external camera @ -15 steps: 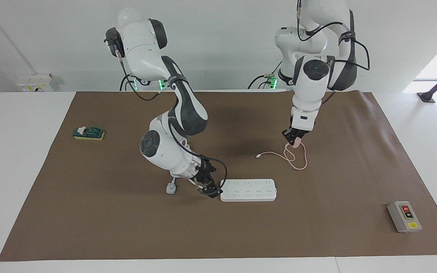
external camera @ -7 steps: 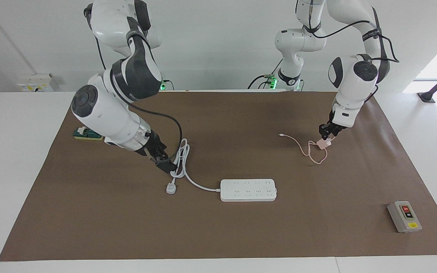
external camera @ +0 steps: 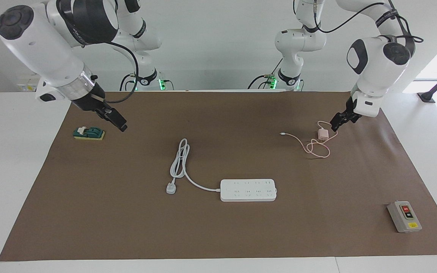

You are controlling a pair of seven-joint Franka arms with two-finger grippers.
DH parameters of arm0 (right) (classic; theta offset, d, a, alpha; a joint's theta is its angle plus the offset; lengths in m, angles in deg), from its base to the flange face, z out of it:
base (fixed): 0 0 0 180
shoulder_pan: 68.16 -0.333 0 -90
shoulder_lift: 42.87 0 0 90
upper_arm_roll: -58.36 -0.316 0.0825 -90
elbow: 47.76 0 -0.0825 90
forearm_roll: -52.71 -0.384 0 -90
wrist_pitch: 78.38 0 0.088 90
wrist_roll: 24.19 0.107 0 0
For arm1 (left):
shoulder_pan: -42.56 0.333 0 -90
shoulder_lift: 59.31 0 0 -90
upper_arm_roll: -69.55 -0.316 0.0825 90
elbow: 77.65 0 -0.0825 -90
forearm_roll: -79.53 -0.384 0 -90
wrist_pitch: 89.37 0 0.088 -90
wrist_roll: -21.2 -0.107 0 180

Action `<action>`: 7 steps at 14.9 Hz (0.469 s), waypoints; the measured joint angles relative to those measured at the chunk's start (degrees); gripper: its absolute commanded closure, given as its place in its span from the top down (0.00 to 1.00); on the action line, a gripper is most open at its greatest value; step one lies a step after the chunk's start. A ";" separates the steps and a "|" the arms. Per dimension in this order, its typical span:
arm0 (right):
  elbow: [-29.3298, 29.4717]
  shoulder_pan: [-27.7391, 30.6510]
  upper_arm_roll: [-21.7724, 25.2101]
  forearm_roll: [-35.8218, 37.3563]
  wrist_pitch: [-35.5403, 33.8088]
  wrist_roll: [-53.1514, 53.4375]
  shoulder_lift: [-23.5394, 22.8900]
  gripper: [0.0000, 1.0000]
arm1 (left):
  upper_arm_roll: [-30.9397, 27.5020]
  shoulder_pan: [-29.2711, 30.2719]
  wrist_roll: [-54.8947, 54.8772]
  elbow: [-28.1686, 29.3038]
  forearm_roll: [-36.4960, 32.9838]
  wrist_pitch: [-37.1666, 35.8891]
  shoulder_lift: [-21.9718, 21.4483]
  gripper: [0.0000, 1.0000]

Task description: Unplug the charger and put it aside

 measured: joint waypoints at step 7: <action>-1.25 1.99 0.01 5.40 -1.63 -27.82 5.00 1.00 | -0.54 7.00 -2.98 -6.79 0.15 -6.21 -5.93 1.00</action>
